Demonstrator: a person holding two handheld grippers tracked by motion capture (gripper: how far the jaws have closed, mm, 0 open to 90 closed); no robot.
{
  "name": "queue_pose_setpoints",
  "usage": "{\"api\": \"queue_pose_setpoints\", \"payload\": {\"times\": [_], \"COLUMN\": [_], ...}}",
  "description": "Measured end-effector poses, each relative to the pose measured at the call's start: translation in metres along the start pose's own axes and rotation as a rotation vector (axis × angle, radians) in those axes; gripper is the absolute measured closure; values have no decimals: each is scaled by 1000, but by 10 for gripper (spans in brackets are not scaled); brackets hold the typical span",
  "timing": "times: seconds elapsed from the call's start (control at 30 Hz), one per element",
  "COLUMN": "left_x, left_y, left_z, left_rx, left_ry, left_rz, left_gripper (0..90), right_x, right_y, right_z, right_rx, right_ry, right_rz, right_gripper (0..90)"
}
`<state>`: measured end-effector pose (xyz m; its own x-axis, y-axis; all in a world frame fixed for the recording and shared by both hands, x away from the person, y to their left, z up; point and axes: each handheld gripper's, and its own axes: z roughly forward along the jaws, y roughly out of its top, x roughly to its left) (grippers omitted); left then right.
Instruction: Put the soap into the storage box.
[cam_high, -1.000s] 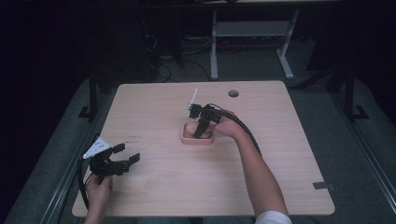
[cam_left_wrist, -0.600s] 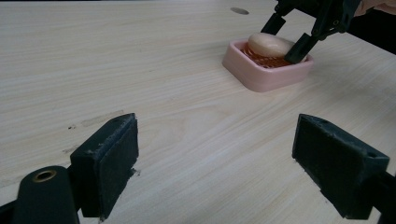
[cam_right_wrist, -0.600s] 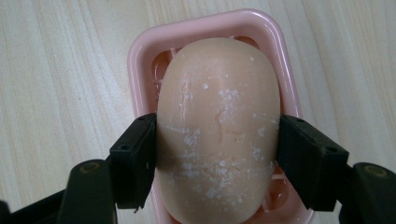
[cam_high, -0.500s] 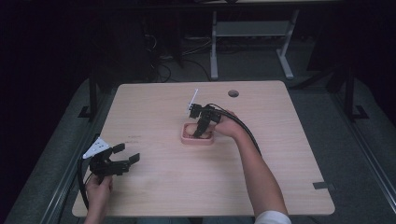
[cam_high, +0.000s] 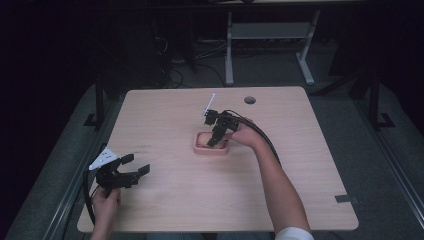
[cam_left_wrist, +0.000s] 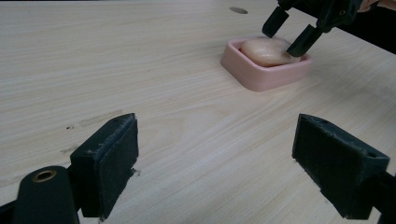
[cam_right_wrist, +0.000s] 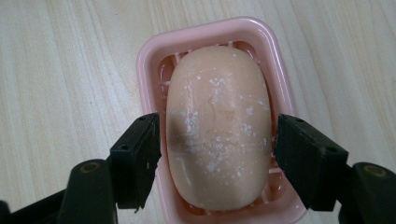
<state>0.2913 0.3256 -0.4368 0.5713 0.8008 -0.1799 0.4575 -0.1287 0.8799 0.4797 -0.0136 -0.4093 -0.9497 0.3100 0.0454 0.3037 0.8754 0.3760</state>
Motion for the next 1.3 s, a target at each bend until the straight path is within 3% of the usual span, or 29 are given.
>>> {"api": "queue_pose_setpoints", "payload": {"times": [0.57, 1.3], "left_x": [-1, -2], "left_y": [0, 0], "left_z": [1, 1], "left_rx": [5, 6], "left_ry": [-2, -3], "left_rz": [5, 2], "left_gripper": [142, 142], "right_x": [-1, 2], "right_y": [-13, -22], "right_z": [-15, -21], "right_rx": [-45, -46], "right_ry": [-12, -13], "right_rz": [28, 43], "right_gripper": [283, 272]}}
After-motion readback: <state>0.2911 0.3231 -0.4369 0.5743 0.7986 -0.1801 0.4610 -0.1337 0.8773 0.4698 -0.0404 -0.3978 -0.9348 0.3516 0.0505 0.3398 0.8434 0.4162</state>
